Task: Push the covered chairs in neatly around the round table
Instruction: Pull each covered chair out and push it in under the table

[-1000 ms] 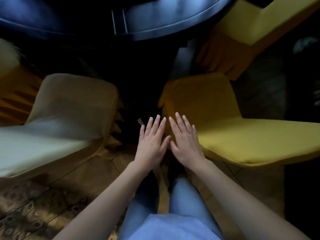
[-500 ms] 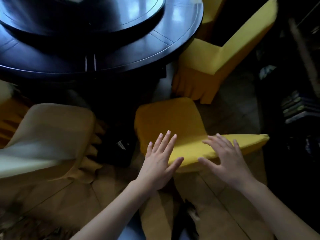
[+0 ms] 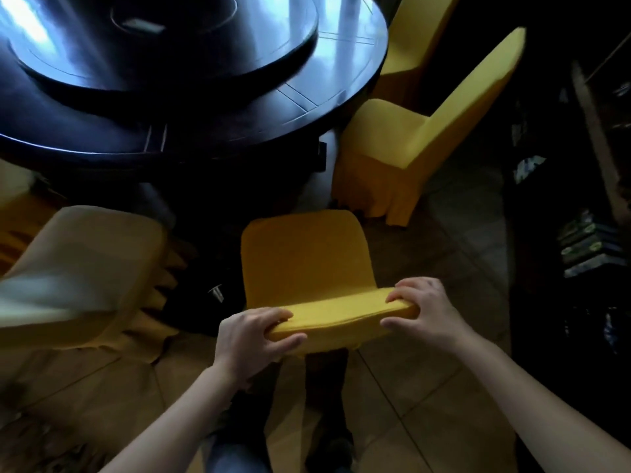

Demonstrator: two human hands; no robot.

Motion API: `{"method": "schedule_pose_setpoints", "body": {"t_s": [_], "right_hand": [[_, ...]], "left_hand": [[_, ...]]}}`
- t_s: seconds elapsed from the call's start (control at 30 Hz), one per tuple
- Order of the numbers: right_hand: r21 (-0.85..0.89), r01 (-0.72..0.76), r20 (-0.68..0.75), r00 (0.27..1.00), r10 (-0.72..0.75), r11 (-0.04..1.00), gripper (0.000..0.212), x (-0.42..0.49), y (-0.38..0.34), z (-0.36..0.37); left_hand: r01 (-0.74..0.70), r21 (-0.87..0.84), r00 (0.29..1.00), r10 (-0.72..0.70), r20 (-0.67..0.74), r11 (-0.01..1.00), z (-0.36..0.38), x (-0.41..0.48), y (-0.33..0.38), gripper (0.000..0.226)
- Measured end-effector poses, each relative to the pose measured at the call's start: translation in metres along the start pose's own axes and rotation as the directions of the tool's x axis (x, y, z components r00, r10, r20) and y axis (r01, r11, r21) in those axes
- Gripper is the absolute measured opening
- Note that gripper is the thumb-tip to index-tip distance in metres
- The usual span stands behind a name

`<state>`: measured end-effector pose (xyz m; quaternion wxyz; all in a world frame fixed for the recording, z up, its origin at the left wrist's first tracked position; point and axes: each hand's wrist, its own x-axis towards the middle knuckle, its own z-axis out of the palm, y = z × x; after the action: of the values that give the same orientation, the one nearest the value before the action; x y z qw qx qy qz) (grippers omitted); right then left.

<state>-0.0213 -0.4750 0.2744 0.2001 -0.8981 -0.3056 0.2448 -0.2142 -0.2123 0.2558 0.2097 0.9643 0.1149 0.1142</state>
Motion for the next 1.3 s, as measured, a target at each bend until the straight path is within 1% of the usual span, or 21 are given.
{"method": "schedule_pose_setpoints", "body": {"t_s": [0.07, 0.2, 0.3, 0.4, 0.47, 0.53, 0.67, 0.73, 0.9, 1.03, 1.2, 1.3], "right_hand": [[0.035, 0.030, -0.032, 0.999, -0.028, 0.999, 0.069, 0.005, 0.004, 0.002], [0.067, 0.060, -0.089, 0.995, -0.054, 0.996, 0.065, 0.027, 0.003, -0.006], [0.052, 0.075, -0.074, 0.995, -0.071, 0.996, 0.062, 0.056, 0.000, -0.018], [0.027, 0.085, -0.041, 0.996, -0.083, 0.996, 0.051, 0.088, -0.004, -0.029], [0.017, 0.096, -0.030, 0.995, -0.096, 0.995, 0.048, 0.109, -0.006, -0.035], [0.011, 0.108, -0.022, 0.994, -0.108, 0.994, 0.049, 0.129, -0.010, -0.042], [0.040, 0.118, -0.009, 0.993, -0.118, 0.992, 0.062, 0.169, -0.022, -0.054], [0.045, 0.122, -0.006, 0.993, -0.122, 0.992, 0.063, 0.189, -0.028, -0.058], [0.032, 0.140, 0.010, 0.990, -0.140, 0.990, 0.051, 0.234, -0.039, -0.069], [0.009, 0.149, 0.042, 0.988, -0.149, 0.989, 0.046, 0.270, -0.044, -0.080], [0.031, 0.149, 0.049, 0.987, -0.151, 0.988, 0.040, 0.313, -0.053, -0.093], [0.033, 0.175, 0.069, 0.982, -0.177, 0.984, 0.042, 0.330, -0.050, -0.096]], "left_hand": [[-0.012, 0.014, 0.999, 0.013, -0.039, 1.000, 0.005, 0.000, -0.004, 0.052], [0.016, 0.043, 0.996, -0.013, -0.085, 0.999, 0.009, 0.018, -0.010, 0.054], [0.057, 0.062, 0.992, -0.049, -0.116, 0.996, 0.007, 0.042, -0.013, 0.060], [0.092, 0.070, 0.987, -0.081, -0.138, 0.993, 0.005, 0.064, -0.019, 0.066], [0.114, 0.081, 0.986, -0.103, -0.132, 0.990, 0.004, 0.079, -0.025, 0.069], [0.127, 0.099, 0.986, -0.114, -0.125, 0.987, 0.003, 0.093, -0.033, 0.072], [0.145, 0.124, 0.987, -0.135, -0.087, 0.982, -0.001, 0.125, -0.054, 0.076], [0.163, 0.142, 0.985, -0.153, -0.079, 0.976, -0.004, 0.142, -0.064, 0.079], [0.203, 0.168, 0.979, -0.195, -0.063, 0.965, -0.008, 0.178, -0.086, 0.085], [0.208, 0.173, 0.978, -0.200, -0.062, 0.963, -0.007, 0.204, -0.102, 0.086], [0.227, 0.165, 0.974, -0.222, -0.048, 0.960, -0.012, 0.240, -0.120, 0.082], [0.226, 0.162, 0.974, -0.221, -0.050, 0.960, -0.009, 0.251, -0.131, 0.078]]}}
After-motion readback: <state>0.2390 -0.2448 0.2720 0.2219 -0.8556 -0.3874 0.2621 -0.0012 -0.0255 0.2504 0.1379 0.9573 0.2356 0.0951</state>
